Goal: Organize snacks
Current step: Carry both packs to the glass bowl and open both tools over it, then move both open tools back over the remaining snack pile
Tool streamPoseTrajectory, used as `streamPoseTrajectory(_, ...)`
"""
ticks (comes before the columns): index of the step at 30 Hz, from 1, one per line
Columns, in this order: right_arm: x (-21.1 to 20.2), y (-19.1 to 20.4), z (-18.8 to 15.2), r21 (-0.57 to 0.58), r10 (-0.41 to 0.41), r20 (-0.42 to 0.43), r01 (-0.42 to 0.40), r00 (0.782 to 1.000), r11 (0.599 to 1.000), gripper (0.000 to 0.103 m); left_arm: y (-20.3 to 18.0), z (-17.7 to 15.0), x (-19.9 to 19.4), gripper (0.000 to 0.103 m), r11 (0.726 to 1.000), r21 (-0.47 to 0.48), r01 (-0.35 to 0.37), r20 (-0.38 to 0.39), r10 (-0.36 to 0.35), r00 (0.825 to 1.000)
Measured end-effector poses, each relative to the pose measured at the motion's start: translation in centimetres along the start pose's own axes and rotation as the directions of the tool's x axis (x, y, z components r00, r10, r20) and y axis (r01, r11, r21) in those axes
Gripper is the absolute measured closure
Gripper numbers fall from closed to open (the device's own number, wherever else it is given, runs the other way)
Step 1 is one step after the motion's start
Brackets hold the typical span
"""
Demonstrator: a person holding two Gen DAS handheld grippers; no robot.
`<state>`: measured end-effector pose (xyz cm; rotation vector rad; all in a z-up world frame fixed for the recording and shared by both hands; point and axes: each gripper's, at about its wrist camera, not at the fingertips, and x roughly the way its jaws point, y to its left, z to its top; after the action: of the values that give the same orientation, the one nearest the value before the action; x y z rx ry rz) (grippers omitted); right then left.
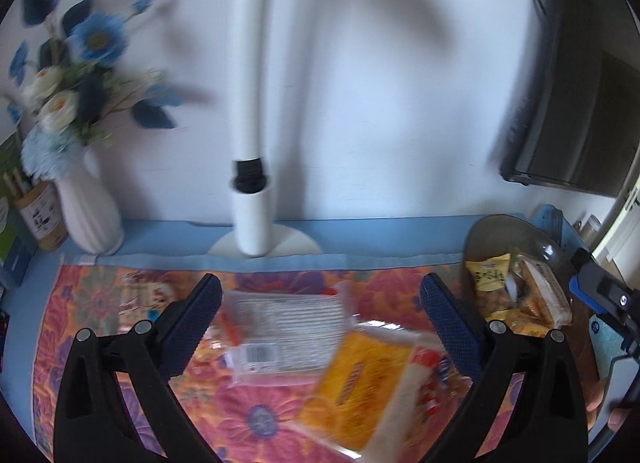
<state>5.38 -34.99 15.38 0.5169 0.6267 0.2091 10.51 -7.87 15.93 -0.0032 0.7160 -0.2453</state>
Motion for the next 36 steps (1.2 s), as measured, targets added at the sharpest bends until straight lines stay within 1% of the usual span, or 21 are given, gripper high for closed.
streamPoseTrajectory(4,1.3,2.3,-2.2,-0.022,0.017,-0.022,-0.017,1.000,1.000,0.003,4.3,-1.4,-0.9,0.005,0.997,-0.061,-0.038,0.000,0.038,0.999)
streamPoseTrajectory(6,2.0,3.5,-3.4,-0.050,0.009,-0.033,-0.011,0.999,0.999,0.003,6.5,-2.3,-1.0,0.005,0.993,-0.101,-0.057,-0.003,0.057,0.998)
streamPoseTrajectory(9,3.2,4.5,-5.3,-0.064,0.007,-0.061,-0.011,0.998,0.998,0.003,9.4,-3.7,-0.5,0.005,0.986,-0.159,-0.055,-0.021,0.052,0.998)
streamPoseTrajectory(11,4.2,4.8,-6.7,-0.056,0.011,-0.079,-0.015,0.997,0.998,0.003,10.6,-4.6,0.1,0.005,0.981,-0.182,-0.062,-0.028,0.058,0.998)
streamPoseTrajectory(14,4.9,4.7,-8.2,-0.037,0.013,-0.096,-0.016,0.995,0.999,0.003,11.8,-5.8,1.5,0.005,0.978,-0.192,-0.082,-0.051,0.073,0.996)
streamPoseTrajectory(16,5.2,4.6,-9.0,-0.039,-0.005,-0.092,0.001,0.996,0.999,0.003,12.2,-6.5,2.2,0.005,0.976,-0.203,-0.077,-0.057,0.067,0.996)
streamPoseTrajectory(19,6.1,5.3,-9.5,-0.088,-0.024,-0.101,0.015,0.995,0.996,0.003,12.4,-6.9,3.2,0.005,0.975,-0.210,-0.075,-0.056,0.065,0.996)
streamPoseTrajectory(21,6.3,5.8,-9.7,-0.111,-0.027,-0.091,0.017,0.995,0.994,0.003,12.3,-7.0,3.8,0.005,0.974,-0.215,-0.072,-0.056,0.061,0.997)
streamPoseTrajectory(24,6.3,6.0,-9.9,-0.137,-0.024,-0.050,0.017,0.998,0.990,0.003,12.3,-6.8,4.9,0.005,0.970,-0.238,-0.045,-0.057,0.032,0.998)
streamPoseTrajectory(27,6.1,5.9,-10.4,-0.151,-0.023,-0.001,0.023,1.000,0.988,0.003,12.3,-6.8,5.8,0.005,0.965,-0.259,-0.035,-0.053,0.022,0.998)
streamPoseTrajectory(32,6.3,5.3,-11.0,-0.156,0.003,0.039,0.003,0.999,0.988,0.003,12.1,-7.1,6.7,0.005,0.958,-0.281,-0.047,-0.025,0.041,0.999)
streamPoseTrajectory(34,6.5,4.7,-11.5,-0.140,0.000,0.032,0.004,0.999,0.990,0.003,12.4,-7.5,6.9,0.005,0.954,-0.297,-0.051,-0.007,0.051,0.999)
streamPoseTrajectory(36,7.0,3.9,-11.8,-0.096,0.016,-0.018,-0.018,1.000,0.995,0.003,12.7,-8.3,7.1,0.005,0.950,-0.306,-0.064,0.018,0.073,0.997)
